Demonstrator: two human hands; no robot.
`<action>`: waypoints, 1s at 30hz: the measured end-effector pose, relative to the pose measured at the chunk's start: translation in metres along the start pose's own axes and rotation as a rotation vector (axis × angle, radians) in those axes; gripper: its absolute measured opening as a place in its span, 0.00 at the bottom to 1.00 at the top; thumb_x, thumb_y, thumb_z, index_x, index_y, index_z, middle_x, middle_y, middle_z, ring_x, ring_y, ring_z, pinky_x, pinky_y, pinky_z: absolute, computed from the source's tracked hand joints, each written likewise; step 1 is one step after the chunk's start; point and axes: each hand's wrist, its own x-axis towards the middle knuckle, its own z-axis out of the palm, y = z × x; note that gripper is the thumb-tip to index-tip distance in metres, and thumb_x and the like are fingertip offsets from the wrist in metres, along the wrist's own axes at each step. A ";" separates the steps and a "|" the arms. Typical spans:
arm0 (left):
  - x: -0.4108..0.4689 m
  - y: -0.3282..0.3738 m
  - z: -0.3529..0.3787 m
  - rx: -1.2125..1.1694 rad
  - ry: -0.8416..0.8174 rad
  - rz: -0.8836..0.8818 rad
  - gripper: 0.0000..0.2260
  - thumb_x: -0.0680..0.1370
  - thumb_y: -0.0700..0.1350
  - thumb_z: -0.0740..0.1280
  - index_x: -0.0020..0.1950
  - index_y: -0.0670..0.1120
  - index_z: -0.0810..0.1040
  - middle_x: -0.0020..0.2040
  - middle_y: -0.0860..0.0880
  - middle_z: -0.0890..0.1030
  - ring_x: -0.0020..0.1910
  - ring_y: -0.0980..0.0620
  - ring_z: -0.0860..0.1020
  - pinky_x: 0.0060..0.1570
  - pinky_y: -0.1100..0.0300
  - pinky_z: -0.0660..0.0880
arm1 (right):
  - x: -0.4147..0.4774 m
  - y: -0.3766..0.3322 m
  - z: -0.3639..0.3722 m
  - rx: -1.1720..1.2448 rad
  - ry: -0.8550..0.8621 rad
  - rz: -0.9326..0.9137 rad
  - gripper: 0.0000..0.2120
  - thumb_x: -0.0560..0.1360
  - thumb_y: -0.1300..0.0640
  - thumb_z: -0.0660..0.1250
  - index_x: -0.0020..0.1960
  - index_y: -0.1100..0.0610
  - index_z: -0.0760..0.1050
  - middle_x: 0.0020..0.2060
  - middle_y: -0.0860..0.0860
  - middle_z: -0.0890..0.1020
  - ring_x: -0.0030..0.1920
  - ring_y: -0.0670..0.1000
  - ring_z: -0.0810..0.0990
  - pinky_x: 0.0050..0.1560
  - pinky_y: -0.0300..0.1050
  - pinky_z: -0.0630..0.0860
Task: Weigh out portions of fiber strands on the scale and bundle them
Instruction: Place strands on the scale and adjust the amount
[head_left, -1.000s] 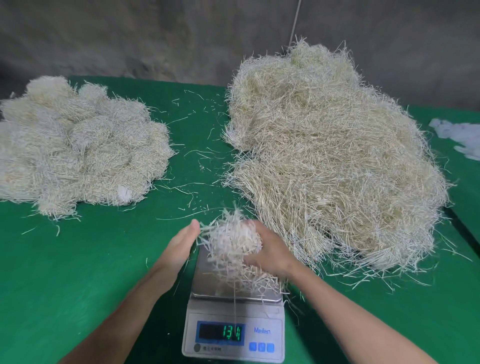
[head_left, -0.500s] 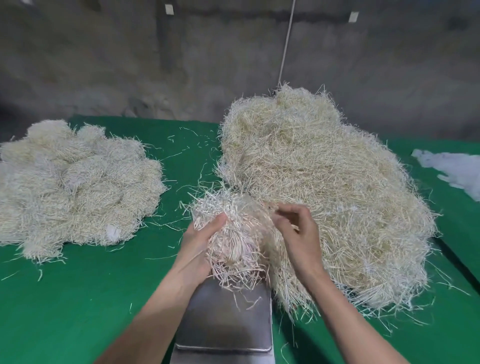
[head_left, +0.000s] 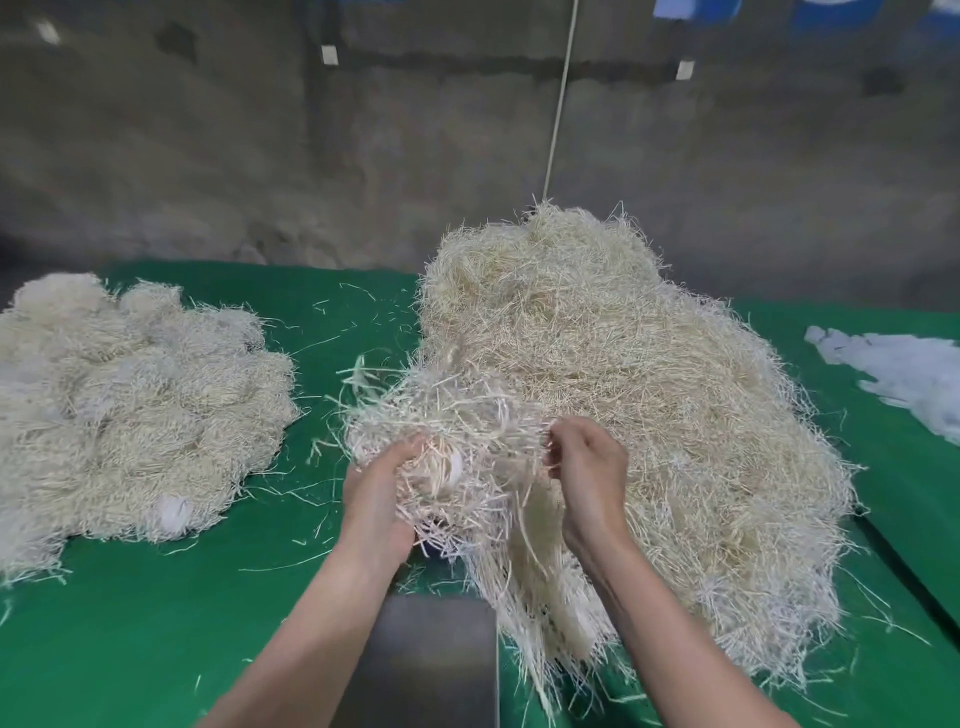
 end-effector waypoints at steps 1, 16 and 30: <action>0.001 -0.002 0.006 0.023 0.014 0.031 0.44 0.59 0.49 0.73 0.74 0.46 0.63 0.76 0.50 0.57 0.75 0.46 0.54 0.71 0.40 0.53 | 0.004 -0.001 -0.001 -0.030 -0.073 -0.016 0.07 0.76 0.62 0.63 0.39 0.60 0.73 0.30 0.50 0.76 0.31 0.48 0.72 0.34 0.41 0.69; 0.025 -0.023 0.068 0.259 -0.148 -0.017 0.40 0.58 0.42 0.76 0.69 0.39 0.67 0.69 0.41 0.68 0.68 0.45 0.67 0.69 0.46 0.61 | 0.050 -0.008 -0.016 0.182 -0.349 0.342 0.11 0.76 0.58 0.66 0.55 0.62 0.70 0.38 0.53 0.74 0.27 0.44 0.73 0.28 0.37 0.72; 0.041 -0.023 0.097 0.039 -0.075 -0.213 0.27 0.71 0.51 0.72 0.67 0.46 0.70 0.67 0.37 0.71 0.61 0.38 0.75 0.56 0.43 0.74 | 0.065 -0.010 -0.040 0.342 -0.461 0.300 0.08 0.76 0.58 0.63 0.49 0.64 0.73 0.35 0.54 0.83 0.35 0.53 0.80 0.34 0.41 0.78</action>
